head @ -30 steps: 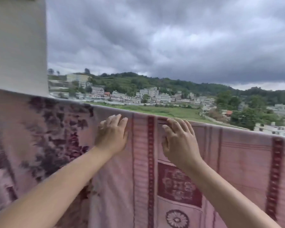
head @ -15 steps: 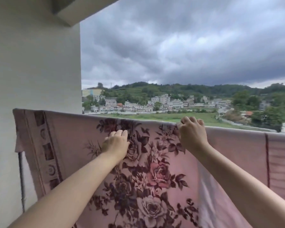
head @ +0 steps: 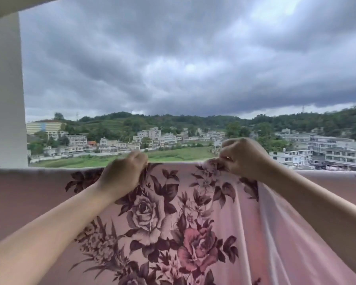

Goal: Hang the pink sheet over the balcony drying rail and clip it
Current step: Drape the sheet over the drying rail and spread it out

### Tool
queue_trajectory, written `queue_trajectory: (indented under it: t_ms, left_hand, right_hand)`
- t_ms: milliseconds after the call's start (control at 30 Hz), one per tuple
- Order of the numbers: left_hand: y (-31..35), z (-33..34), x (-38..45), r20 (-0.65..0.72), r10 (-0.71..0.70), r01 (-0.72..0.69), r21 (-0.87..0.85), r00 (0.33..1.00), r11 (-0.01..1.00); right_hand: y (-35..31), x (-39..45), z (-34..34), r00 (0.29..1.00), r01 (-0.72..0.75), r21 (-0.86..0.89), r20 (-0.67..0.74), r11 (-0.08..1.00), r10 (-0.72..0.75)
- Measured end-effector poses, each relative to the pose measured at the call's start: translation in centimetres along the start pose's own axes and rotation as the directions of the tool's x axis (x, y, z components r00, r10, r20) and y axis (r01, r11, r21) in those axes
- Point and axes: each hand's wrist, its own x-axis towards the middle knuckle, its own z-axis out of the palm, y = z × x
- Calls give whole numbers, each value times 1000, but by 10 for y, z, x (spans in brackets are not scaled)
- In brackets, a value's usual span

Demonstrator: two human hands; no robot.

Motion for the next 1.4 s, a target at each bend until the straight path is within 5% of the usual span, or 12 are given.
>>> queue_trajectory:
  t_ms: [200, 300, 367, 400, 433, 533, 567, 733, 867, 1033, 1133, 1400]
  left_hand:
    - [-18, 7, 98, -23, -421, 420, -42, 907, 907]
    - [-31, 40, 104, 435, -306, 307, 69, 847, 949]
    - [-37, 50, 89, 795, -156, 228, 22, 587, 973]
    - [-41, 48, 81, 872, -93, 243, -31, 481, 970]
    - [-46, 43, 75, 867, -23, 240, -111, 497, 964]
    - [-67, 27, 58, 528, 12, 201, -345, 849, 917]
    - [-75, 25, 49, 423, 19, 170, -405, 906, 898]
    - [-114, 13, -11, 112, 41, 4, -372, 993, 928]
    - [-185, 5, -74, 13, 29, -24, -293, 1000, 956]
    - [-289, -6, -169, 139, -174, 183, -52, 975, 982]
    - [-356, -18, -229, 275, -394, 400, 39, 877, 916]
    - [-537, -32, -356, 298, -724, 713, 167, 622, 681]
  right_hand:
    - [2, 91, 11, 911, -388, -44, -167, 921, 376]
    - [-8, 103, 43, 837, -347, -185, 381, 919, 393]
    - [-17, 96, 56, 568, -327, -184, 746, 927, 348]
    - [-23, 92, 55, 506, -345, -134, 807, 929, 304]
    - [-29, 90, 52, 526, -352, -60, 813, 934, 251]
    - [-62, 83, 34, 821, -271, 212, 561, 939, 110]
    - [-80, 80, 33, 874, -247, 314, 481, 917, 71]
    - [-148, 78, 48, 960, -68, 186, 281, 980, 13]
    - [-199, 87, 55, 977, -101, -68, 182, 993, 112]
    - [-329, 128, 97, 995, -42, -117, 84, 992, 52]
    - [-414, 174, 138, 998, 30, -54, 50, 998, -27]
    - [-611, 283, 239, 989, 133, 143, -78, 981, -123]
